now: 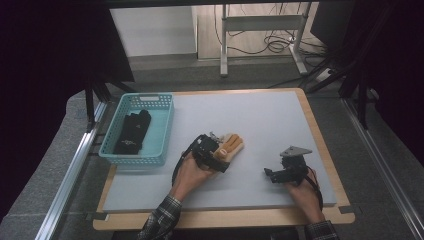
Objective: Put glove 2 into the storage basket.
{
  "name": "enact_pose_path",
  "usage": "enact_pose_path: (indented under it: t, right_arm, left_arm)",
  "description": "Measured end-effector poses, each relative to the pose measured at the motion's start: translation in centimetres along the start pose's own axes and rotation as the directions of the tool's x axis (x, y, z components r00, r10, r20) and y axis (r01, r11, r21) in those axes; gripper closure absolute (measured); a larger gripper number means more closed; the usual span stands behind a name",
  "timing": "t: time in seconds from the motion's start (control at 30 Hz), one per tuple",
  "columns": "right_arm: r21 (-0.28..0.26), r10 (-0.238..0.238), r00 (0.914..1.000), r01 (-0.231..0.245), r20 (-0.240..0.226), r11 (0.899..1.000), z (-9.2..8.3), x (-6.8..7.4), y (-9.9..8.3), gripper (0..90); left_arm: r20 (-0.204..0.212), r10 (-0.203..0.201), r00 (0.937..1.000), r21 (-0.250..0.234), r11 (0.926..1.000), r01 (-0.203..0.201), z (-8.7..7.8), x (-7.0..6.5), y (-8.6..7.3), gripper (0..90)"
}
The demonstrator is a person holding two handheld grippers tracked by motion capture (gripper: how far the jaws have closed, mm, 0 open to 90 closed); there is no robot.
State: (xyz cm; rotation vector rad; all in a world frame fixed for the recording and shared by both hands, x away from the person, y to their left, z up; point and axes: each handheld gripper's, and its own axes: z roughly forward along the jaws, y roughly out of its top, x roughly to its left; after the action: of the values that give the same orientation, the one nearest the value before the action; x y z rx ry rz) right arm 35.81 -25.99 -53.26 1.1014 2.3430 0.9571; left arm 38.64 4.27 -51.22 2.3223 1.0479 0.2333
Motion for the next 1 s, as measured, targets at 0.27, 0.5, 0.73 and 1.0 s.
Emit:
enact_pose_path:
  t: [0.27, 0.5, 0.73, 1.0]
  right_arm:
    - [0.0, 0.0, 1.0, 0.0, 0.0, 1.0, 0.0, 0.0, 0.0, 6.4]
    - [0.0, 0.002, 1.0, -0.002, 0.001, 1.0, 0.0, 0.0, 0.0, 6.4]
    - [0.001, 0.001, 1.0, -0.001, 0.0, 1.0, 0.0, 0.0, 0.0, 6.4]
    - [-0.001, 0.003, 1.0, -0.003, 0.0, 1.0, 0.0, 0.0, 0.0, 6.4]
  left_arm:
    - [-0.04, -0.007, 0.9992, 0.066, 0.9978, 0.01, 1.7, 0.1, 0.6, 6.2]
    - [-0.044, -0.018, 0.9988, 0.055, 0.9983, 0.021, 0.8, 0.7, 0.5, 45.3]
    - [-0.027, -0.037, 0.999, 0.035, 0.9987, 0.038, 0.0, 1.3, 0.6, 59.4]
    - [-0.047, -0.069, 0.9965, -0.012, 0.9976, 0.068, -3.0, 3.1, 1.2, 61.6]
